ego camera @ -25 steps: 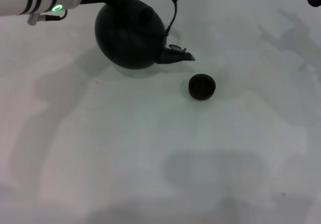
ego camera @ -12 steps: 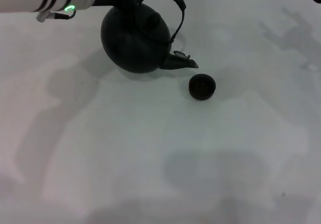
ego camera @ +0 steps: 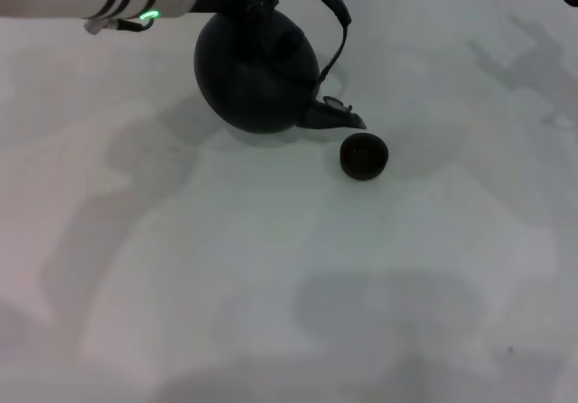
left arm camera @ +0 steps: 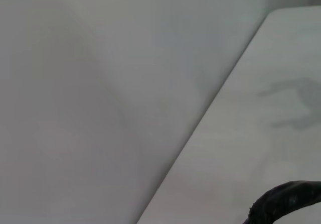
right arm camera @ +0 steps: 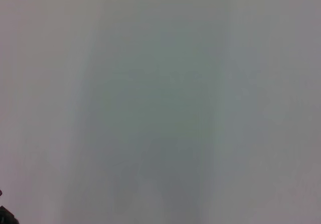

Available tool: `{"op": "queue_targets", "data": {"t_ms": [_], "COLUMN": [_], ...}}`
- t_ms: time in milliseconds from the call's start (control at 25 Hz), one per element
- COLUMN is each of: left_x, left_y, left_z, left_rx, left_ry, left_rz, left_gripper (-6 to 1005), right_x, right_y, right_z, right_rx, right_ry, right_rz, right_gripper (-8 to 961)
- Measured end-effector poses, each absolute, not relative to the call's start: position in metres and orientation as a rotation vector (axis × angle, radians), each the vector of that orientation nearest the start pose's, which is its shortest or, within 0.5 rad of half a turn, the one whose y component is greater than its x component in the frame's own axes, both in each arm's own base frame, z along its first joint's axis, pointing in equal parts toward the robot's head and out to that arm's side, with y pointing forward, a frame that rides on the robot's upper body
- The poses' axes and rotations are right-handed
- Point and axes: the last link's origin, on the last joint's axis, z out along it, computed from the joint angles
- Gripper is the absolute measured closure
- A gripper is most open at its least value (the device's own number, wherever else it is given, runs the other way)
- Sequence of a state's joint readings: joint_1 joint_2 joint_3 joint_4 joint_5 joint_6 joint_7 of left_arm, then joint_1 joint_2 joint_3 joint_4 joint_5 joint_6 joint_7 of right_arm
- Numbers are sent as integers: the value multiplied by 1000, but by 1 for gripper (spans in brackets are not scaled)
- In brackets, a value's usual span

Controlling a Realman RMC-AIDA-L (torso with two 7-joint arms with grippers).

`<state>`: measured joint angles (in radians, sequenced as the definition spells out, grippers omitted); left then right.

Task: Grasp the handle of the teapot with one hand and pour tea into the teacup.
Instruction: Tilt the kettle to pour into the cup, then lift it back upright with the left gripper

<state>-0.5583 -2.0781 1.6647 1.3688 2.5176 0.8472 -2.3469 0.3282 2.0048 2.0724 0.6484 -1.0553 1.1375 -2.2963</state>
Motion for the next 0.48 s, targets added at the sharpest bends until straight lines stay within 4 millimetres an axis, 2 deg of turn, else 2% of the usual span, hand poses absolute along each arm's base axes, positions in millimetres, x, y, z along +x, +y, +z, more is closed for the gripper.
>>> {"op": "queue_targets", "data": {"t_ms": [480], "left_x": [-107], "left_y": [395], "left_z": [-38], "left_rx": [-2458], "left_ry": [-88], "left_rz": [135], "left_gripper": [855], "right_x": [297], "right_y": [356], "right_z": [61], "right_rx": [-2032], "right_ry": [307], "right_rz": [755], "right_gripper": [99]}}
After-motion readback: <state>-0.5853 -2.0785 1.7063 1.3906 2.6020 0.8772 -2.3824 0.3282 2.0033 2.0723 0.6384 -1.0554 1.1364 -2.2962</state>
